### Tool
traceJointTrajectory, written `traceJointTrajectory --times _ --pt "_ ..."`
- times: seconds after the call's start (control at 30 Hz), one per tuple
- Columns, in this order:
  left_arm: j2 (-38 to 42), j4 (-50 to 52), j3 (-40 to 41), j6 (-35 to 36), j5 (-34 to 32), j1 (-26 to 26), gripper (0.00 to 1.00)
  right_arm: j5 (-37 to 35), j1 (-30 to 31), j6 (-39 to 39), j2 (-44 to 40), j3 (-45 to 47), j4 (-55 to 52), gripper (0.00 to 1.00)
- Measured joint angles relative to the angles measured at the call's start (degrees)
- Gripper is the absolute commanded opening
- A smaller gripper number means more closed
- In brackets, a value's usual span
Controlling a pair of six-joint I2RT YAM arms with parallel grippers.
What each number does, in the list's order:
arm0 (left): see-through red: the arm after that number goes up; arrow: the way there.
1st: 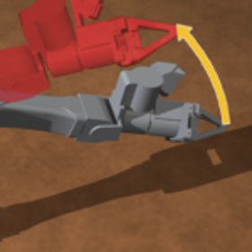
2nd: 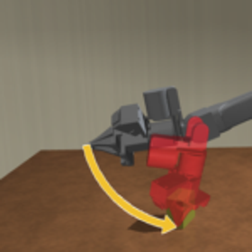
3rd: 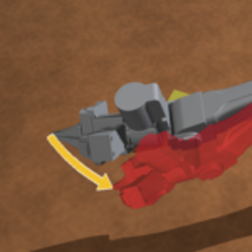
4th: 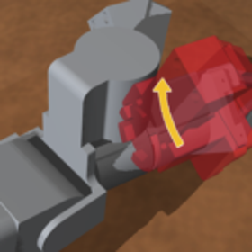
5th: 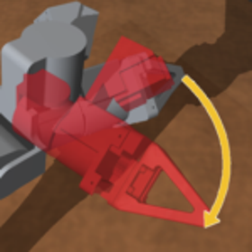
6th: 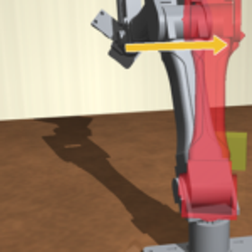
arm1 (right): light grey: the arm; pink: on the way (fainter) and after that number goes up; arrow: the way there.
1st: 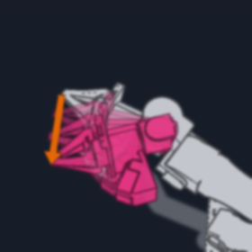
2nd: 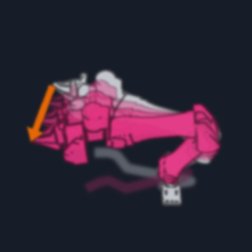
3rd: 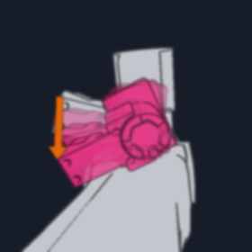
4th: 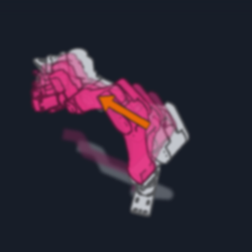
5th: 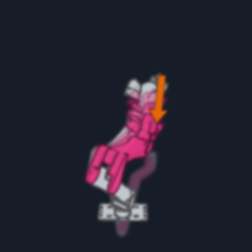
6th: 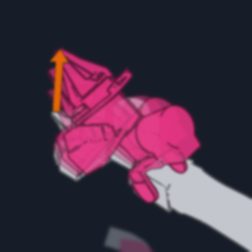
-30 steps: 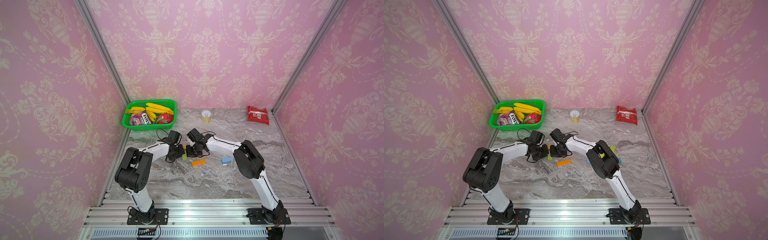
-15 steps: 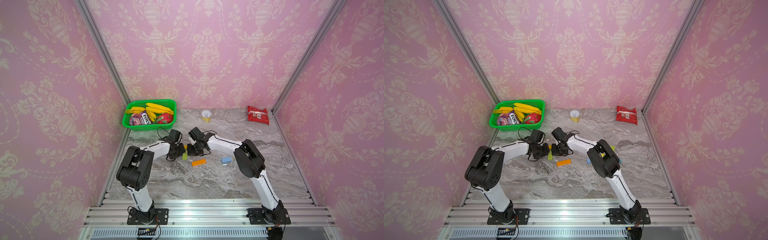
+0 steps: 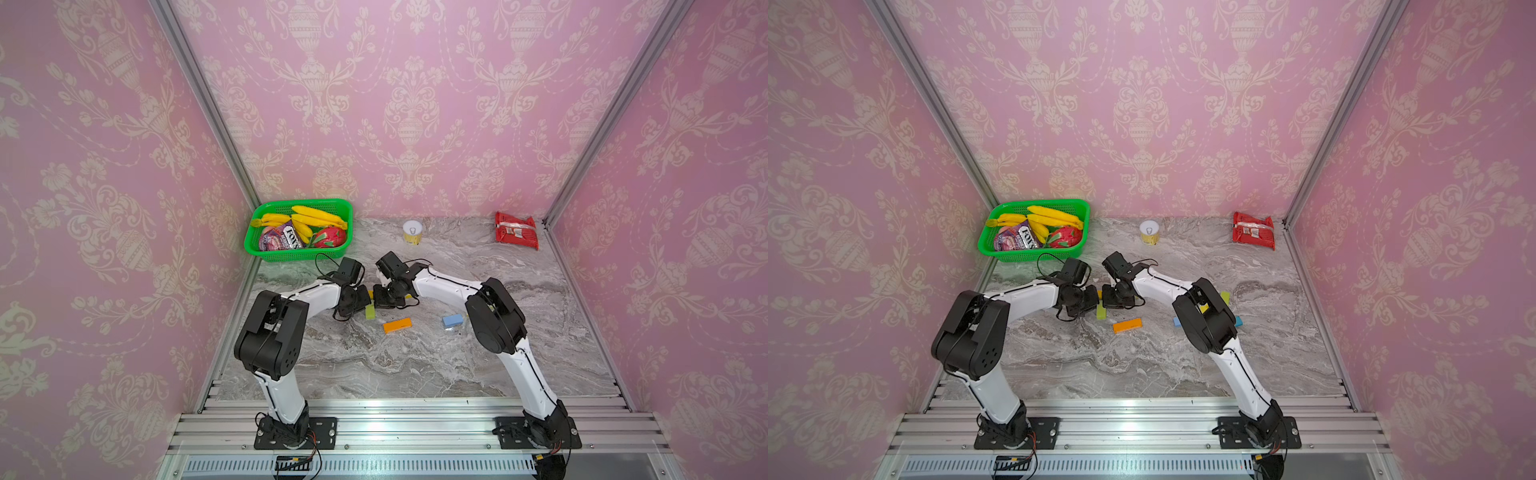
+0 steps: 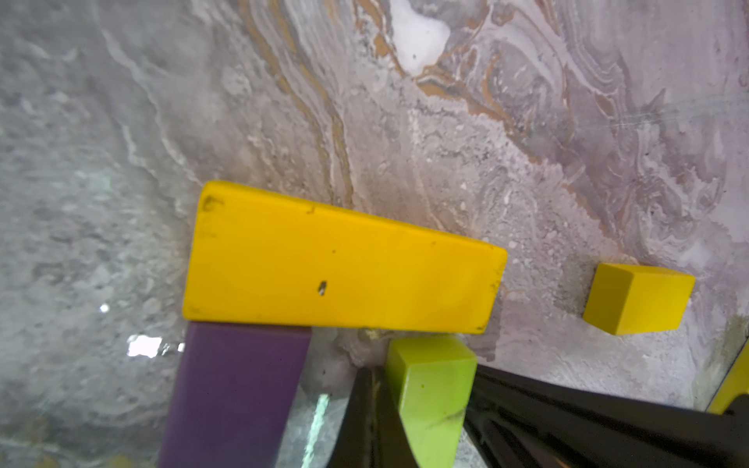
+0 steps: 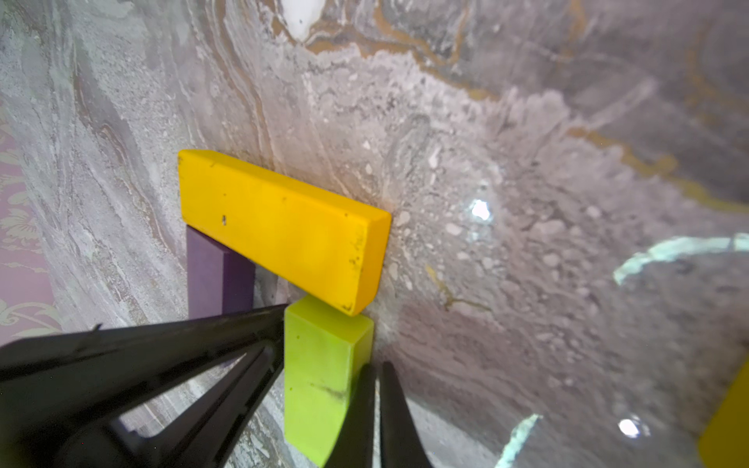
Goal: Assemble the letter p with building blocks
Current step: Assemble the building block at the center of the board.
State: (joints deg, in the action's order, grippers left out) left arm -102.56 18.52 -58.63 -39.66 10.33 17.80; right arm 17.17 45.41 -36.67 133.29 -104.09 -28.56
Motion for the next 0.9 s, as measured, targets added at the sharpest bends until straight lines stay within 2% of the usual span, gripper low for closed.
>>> traceJointTrajectory --times 0.7,0.9 --pt "-0.74 0.66 -1.11 0.2 -0.2 -0.48 0.0 0.13 -0.17 0.0 0.72 -1.29 -0.68 0.09" --pt "0.31 0.66 0.02 0.17 -0.44 -0.81 0.0 0.11 -0.17 -0.02 -1.2 2.67 2.14 0.09"
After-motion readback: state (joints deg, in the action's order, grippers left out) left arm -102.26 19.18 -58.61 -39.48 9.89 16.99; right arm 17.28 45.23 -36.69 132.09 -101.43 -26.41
